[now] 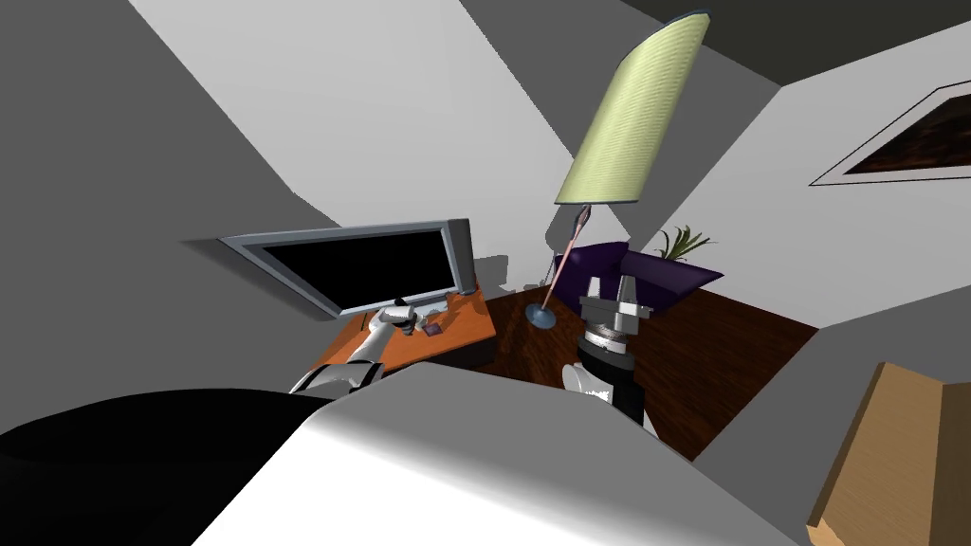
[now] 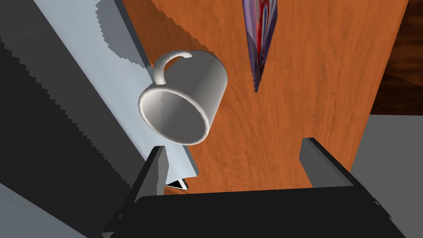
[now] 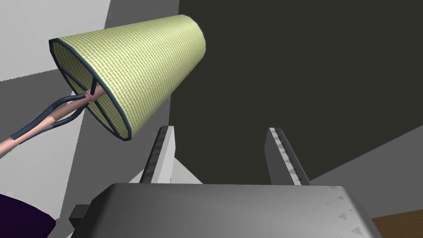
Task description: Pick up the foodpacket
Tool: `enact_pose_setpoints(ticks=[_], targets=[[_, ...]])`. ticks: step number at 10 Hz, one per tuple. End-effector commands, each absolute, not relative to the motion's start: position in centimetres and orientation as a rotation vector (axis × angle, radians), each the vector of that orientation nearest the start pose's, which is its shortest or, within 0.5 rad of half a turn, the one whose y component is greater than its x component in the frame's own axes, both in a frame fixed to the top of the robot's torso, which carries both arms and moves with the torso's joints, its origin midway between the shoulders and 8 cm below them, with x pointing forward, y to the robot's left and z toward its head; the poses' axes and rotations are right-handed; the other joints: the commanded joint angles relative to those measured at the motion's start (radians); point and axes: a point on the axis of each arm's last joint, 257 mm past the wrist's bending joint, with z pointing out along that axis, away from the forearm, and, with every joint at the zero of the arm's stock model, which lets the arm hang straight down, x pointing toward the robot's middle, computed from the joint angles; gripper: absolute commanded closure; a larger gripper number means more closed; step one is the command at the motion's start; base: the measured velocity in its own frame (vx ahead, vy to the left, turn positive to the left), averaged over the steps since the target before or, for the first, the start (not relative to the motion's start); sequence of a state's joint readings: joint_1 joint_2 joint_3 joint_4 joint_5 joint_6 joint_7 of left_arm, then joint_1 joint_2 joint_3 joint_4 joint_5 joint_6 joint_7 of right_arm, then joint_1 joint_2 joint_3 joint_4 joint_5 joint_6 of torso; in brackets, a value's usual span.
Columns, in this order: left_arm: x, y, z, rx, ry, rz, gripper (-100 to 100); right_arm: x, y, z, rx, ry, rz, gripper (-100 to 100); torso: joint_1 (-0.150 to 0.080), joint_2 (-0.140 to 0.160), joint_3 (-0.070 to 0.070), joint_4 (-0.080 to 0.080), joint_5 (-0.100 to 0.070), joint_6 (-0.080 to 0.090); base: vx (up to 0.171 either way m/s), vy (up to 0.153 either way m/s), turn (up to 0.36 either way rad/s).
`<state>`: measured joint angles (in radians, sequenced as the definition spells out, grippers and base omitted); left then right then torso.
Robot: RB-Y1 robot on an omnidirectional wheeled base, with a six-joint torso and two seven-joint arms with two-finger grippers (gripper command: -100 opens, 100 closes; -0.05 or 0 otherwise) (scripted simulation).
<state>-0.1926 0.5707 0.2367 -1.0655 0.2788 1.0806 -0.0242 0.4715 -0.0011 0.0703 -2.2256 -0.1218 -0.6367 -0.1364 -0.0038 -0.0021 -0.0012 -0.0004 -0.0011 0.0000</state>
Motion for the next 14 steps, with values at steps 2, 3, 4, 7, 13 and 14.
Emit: enact_pose_setpoints(ticks=[2,3,4,7,13,14], targets=[[34.7,56.6,-44.3,-2.307,1.610,0.043,-100,33.4,-27.0,3.3,0.703,0.417,1.601,0,0.001,0.000,0.000,0.000,0.000,-0.001,0.033,-0.042,-0.057],[34.4,56.6,-44.6,-2.316,1.609,0.051,-100,33.4,-27.0,3.3,0.703,0.417,1.601,0,0.001,0.001,0.000,0.000,0.000,0.000,0.020,-0.031,-0.058],[33.5,56.7,-44.8,-2.373,1.597,0.074,-100,33.4,-27.0,3.3,0.703,0.417,1.601,0,0.002,0.002,0.001,0.000,0.000,-0.001,0.029,-0.034,-0.112],[31.3,56.6,-45.2,-2.518,1.561,0.122,-100,33.4,-27.0,3.3,0.703,0.417,1.601,0,0.001,0.001,0.000,0.000,0.000,-0.001,0.030,-0.042,-0.112],[29.6,56.2,-45.5,-2.629,1.528,0.153,-100,33.4,-27.0,3.3,0.703,0.417,1.601,0,0.002,0.003,0.002,0.000,0.000,-0.001,0.007,-0.021,-0.051],[29.5,56.2,-45.5,-2.633,1.528,0.154,0,33.4,-27.0,3.3,0.703,0.417,1.601,0,0.003,0.003,0.002,0.001,0.001,-0.001,0.000,0.000,0.000]])
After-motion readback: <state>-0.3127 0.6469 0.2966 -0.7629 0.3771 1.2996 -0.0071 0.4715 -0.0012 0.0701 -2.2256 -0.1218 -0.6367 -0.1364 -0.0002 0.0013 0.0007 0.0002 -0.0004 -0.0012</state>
